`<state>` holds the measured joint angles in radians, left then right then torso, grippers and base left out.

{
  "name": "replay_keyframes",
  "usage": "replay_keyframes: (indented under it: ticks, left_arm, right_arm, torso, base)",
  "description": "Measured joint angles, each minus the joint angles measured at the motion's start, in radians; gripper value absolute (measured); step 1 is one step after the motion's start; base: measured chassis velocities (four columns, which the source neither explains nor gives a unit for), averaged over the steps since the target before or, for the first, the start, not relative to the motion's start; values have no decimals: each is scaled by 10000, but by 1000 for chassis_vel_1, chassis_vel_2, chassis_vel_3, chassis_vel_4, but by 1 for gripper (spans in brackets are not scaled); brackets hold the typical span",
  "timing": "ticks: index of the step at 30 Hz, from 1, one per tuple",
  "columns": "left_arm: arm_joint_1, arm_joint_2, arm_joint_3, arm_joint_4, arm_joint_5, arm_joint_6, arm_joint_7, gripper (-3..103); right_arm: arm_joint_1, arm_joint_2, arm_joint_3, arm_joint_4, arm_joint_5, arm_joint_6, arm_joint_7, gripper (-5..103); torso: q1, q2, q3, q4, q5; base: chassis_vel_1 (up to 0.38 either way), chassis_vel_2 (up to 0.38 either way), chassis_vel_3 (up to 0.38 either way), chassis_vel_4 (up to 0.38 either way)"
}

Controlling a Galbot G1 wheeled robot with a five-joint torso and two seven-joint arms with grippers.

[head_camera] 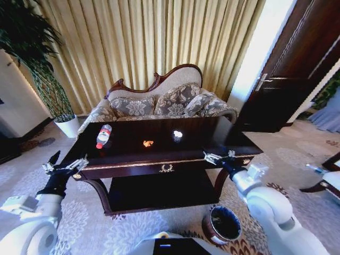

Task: Move to the front of the table and place the trash on the table into the trash bin.

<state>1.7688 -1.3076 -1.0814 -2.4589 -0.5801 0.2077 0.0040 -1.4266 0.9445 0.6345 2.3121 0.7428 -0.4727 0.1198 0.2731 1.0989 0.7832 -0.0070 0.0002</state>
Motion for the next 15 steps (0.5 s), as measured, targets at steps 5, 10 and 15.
replay_keyframes:
  ticks: [5, 10, 15]
  left_arm:
    - [-50, -42, 42, 7, 64, -1, -1, 100]
    - [-78, -109, 102, -16, 162, 33, -11, 100]
    - [-96, -110, 44, -9, 194, 70, -57, 100]
  right_arm:
    - [1096, -329, -849, -700, 144, -71, 273, 100]
    - [2580, -387, -1971, -1509, 151, -119, 478, 100]
    - [3696, -315, -3037, -2204, 137, -137, 517, 100]
  torso:
    - [0, 0, 0, -1, -1]
    - [1, -1, 0, 1, -2]
    - [0, -2, 1, -1, -1]
  base:
    - [0, 0, 0, 0]
    - [0, 0, 0, 0]
    - [0, 0, 0, 0]
